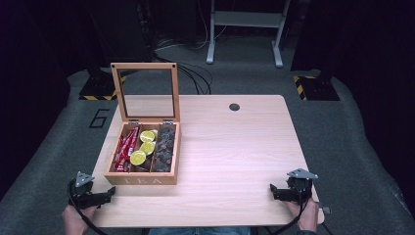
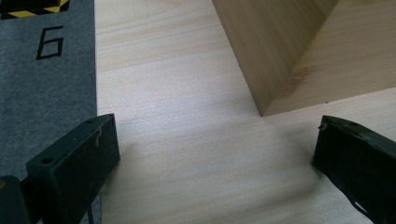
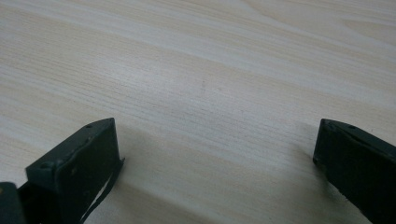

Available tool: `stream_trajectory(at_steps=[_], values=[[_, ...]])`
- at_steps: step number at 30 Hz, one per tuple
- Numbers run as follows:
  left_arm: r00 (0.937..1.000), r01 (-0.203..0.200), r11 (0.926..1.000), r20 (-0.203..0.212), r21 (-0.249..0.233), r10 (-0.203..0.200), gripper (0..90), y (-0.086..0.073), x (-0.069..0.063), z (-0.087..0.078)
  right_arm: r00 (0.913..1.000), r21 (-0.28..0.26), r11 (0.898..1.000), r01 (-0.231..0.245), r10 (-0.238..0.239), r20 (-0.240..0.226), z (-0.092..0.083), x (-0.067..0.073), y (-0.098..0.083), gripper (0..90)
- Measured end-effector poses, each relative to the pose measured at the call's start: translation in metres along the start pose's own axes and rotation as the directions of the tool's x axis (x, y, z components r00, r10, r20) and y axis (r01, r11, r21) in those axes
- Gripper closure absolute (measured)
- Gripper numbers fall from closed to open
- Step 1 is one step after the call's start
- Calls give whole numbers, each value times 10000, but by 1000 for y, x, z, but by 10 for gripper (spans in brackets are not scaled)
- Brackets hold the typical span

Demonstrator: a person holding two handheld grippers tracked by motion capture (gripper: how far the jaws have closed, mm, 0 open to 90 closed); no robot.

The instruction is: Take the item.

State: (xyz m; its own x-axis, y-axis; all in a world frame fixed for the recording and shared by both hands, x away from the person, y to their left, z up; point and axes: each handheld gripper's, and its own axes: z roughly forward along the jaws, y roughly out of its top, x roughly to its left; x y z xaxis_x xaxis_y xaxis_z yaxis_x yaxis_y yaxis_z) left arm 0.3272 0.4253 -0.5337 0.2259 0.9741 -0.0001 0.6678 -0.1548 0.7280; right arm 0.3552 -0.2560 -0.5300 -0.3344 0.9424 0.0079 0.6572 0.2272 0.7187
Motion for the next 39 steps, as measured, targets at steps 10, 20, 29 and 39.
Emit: stream_trajectory(at_steps=[10, 20, 29, 39], values=[[10000, 8, 10000, 7, -4, -8, 2, 0, 0, 0, 9999, 45, 10000, -40, 39, 118, 2, -1, 2, 0], [9999, 88, 10000, -80, 32, -87, 3, 1, 0, 0, 10000, 31, 10000, 34, -35, 85, 4, -3, 4, 0], [9999, 165, 9999, 47, 49, -166, 3, 1, 1, -1, 10000, 42, 10000, 37, -37, 76, 4, -3, 4, 0], [9986, 248, 9994, 481, -229, -236, 3, 4, 0, -21, 10000, 44, 10000, 49, -49, 84, 3, -3, 4, 1]])
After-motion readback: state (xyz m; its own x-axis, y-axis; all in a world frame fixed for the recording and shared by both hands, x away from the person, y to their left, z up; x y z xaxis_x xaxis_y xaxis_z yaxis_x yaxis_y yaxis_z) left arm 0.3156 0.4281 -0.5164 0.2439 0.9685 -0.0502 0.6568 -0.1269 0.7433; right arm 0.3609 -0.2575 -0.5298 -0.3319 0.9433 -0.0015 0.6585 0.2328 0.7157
